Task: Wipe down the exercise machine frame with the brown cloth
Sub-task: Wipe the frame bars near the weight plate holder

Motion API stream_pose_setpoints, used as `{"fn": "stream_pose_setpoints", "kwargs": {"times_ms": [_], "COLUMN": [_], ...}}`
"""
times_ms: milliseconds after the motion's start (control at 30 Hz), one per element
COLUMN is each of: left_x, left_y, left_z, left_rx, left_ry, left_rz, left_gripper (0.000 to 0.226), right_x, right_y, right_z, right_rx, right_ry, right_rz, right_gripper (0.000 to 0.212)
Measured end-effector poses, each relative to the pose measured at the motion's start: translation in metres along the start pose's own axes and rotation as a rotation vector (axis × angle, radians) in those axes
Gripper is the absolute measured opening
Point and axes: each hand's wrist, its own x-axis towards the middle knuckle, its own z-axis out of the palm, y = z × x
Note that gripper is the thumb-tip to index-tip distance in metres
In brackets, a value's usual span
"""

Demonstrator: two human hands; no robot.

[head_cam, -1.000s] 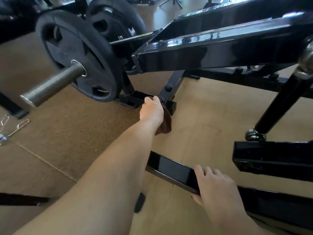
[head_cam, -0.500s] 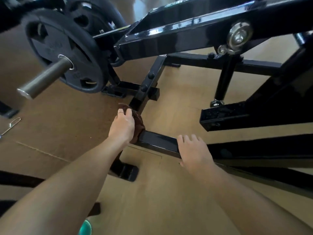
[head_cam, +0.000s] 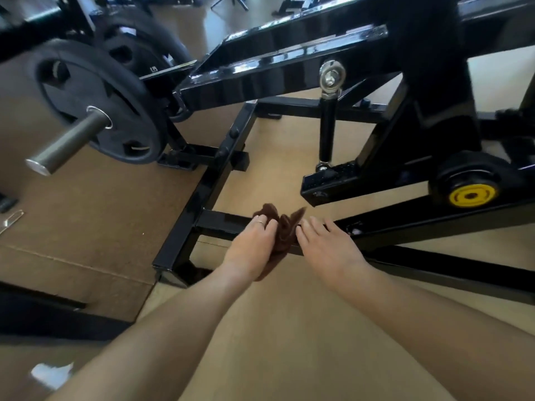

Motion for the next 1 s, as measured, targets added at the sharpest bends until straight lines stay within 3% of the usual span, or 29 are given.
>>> {"fn": "stream_pose_setpoints", "kwargs": {"times_ms": [100,167,300,367,567,733,833,933,1000], "left_x": [0.004,0.01,0.028,0.036,0.048,0.064,0.064,0.056,0.056], "left_y": [-0.008,-0.014,0.003,0.026,0.106,0.137,0.131,0.115,0.107], "left_z": [-0.018,-0.043,-0.105,-0.133,-0.166,-0.149,-0.13,-0.109,-0.104], "left_rx": [-0.074,-0.272,-0.666,-0.727,-0.826,-0.994,-0.905,-0.541,-0.461], "left_ry": [-0.072,-0.109,0.134,0.221,0.276,0.302,0.229,0.201,0.183], "left_rz": [-0.035,-0.116,-0.284,-0.256,-0.035,-0.073,-0.047,0.047,0.062], "left_gripper": [0.023,0.019,0.023,0.026,0.021,0.019,0.018,0.028,0.03], "right_x": [-0.03,-0.047,-0.068,-0.072,-0.087,-0.108,-0.107,-0.103,-0.104], "right_y": [0.022,0.035,0.059,0.072,0.104,0.103,0.112,0.117,0.118], "right_z": [-0.018,-0.028,-0.05,-0.062,-0.099,-0.097,-0.095,-0.092,-0.087], "right_rx": [-0.041,-0.047,0.011,0.037,0.241,0.534,0.613,0.471,0.374], "right_ry": [0.034,0.092,0.211,0.263,0.396,0.557,0.467,0.359,0.291], "right_rz": [-0.046,-0.091,-0.107,-0.062,0.204,0.402,0.496,0.426,0.377], "right_gripper": [0.079,0.074,0.058,0.053,0.051,0.047,0.049,0.048,0.046]}}
